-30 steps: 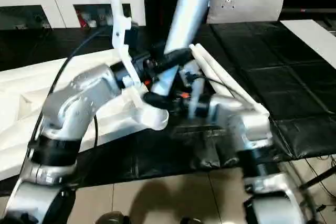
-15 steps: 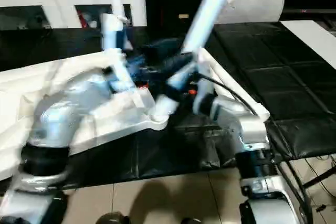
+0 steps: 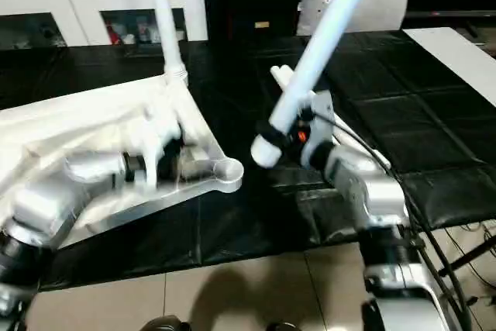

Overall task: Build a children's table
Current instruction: Pick table leg

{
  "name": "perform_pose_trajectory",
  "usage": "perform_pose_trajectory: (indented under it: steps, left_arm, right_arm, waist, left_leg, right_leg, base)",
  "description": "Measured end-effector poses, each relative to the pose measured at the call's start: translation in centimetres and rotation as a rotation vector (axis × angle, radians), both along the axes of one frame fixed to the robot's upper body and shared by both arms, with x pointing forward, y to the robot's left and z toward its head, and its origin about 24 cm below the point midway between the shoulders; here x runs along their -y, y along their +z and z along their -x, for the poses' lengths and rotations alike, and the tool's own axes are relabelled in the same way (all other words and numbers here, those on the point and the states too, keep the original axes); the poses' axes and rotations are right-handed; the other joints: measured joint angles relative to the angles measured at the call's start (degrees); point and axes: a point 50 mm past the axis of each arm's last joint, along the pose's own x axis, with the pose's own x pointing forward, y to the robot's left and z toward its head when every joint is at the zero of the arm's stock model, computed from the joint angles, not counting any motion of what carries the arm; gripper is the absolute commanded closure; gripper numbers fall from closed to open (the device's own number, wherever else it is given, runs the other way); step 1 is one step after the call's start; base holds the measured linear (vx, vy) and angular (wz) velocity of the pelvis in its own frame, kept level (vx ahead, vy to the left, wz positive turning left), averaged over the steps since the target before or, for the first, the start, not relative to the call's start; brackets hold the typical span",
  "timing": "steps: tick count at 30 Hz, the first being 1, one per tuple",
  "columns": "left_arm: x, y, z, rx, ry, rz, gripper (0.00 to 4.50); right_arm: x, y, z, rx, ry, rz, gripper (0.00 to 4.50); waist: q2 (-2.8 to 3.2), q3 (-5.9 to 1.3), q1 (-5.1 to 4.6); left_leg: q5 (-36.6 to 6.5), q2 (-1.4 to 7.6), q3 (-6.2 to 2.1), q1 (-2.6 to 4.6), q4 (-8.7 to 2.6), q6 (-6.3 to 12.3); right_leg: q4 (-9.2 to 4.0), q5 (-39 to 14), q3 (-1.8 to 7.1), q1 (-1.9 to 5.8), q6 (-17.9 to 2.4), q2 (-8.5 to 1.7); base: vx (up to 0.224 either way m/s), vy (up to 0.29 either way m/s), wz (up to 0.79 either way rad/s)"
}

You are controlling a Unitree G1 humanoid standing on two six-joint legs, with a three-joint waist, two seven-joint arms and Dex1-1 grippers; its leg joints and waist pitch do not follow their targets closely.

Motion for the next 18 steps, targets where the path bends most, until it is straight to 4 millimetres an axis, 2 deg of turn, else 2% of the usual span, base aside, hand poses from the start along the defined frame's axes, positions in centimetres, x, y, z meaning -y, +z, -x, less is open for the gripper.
perform_pose_trajectory:
  steps: [8,18]
  left_arm:
    - [-2.6,-3.2,-0.8,-0.071,0.048,-0.093,1.74]
    - [-4.0,-3.2,-1.0,-0.089,0.088,-0.104,2.58]
  right_arm:
    - [-0.5,0.9,0.2,0.04,0.05,-0.02,2.63]
    - [-0.5,0.8,0.3,0.048,0.054,-0.014,2.63]
  waist:
    - [0.0,0.0,-0.85]
    - [0.0,0.0,-1.09]
  left_leg:
    - [0.0,0.0,-0.01,0.09,0.0,-0.01]
    - [0.0,0.0,-0.01,0.09,-0.01,-0.01]
  right_leg:
    - [-0.01,0.0,0.0,0.11,0.0,0.0]
    - [-0.01,0.0,0.0,0.1,-0.01,0.0]
  base:
    - [0.0,0.0,0.0]
    - [0.0,0.0,0.0]
